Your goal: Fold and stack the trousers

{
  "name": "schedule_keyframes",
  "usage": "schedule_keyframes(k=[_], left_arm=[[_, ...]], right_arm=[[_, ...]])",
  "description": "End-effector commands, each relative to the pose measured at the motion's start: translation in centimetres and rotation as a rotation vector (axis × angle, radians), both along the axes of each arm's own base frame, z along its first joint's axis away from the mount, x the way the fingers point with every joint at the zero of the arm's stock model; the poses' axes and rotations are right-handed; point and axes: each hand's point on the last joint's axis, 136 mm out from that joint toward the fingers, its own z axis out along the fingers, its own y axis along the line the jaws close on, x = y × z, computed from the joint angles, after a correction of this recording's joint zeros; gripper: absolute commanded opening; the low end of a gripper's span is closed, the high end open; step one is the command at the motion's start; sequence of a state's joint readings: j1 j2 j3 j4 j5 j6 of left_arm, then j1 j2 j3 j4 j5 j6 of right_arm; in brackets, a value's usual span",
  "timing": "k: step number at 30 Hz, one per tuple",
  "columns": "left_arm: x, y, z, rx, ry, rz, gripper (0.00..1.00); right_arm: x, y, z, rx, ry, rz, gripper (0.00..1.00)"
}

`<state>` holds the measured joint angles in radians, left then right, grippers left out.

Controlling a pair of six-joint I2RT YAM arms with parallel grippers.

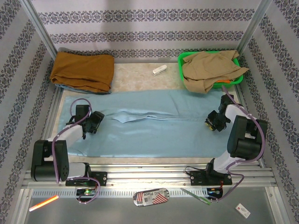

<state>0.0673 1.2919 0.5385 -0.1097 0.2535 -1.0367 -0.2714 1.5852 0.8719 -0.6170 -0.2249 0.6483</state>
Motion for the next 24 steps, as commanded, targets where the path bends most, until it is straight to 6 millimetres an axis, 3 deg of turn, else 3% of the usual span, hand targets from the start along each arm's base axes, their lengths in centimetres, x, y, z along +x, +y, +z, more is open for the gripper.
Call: schedule_keyframes(k=[1, 3, 6, 8, 11, 14, 19, 22, 24], left_arm=[[-0.6, 2.1, 3.6, 0.142, 0.003, 0.009, 0.71], [-0.9, 3.6, 5.8, 0.243, 0.014, 0.013, 0.96], [-1.1, 6.0, 8.4, 0.338, 0.03, 0.059, 1.0], [-1.4, 7.4, 8.7, 0.319, 0.039, 0.105, 1.0], [-2.6, 9.5, 8.1, 0.269, 0.074, 0.188, 0.99], [-6.8, 11.9, 6.9, 0.228, 0.193, 0.366, 0.93], [-13.1, 14.6, 6.8, 0.282, 0.378, 0.546, 0.98], [-14.7, 14.6, 4.8, 0.265, 0.419, 0.6, 0.99], [-14.4, 14.1, 3.1, 0.218, 0.403, 0.604, 0.96]], right_arm=[[1.2, 0.1, 3.3, -0.022, -0.105, 0.023, 0.22], [1.2, 0.9, 4.9, -0.023, -0.153, 0.054, 0.23], [1.1, 2.5, 6.7, -0.036, -0.197, 0.12, 0.25], [1.0, 4.0, 7.3, -0.024, -0.22, 0.169, 0.25], [0.9, 6.1, 7.7, 0.01, -0.24, 0.228, 0.25], [0.4, 7.6, 7.7, 0.031, -0.247, 0.271, 0.25], [0.0, 9.3, 7.3, 0.058, -0.255, 0.329, 0.27], [0.0, 10.2, 7.0, 0.09, -0.246, 0.359, 0.27], [0.2, 10.8, 6.9, 0.121, -0.246, 0.371, 0.27]])
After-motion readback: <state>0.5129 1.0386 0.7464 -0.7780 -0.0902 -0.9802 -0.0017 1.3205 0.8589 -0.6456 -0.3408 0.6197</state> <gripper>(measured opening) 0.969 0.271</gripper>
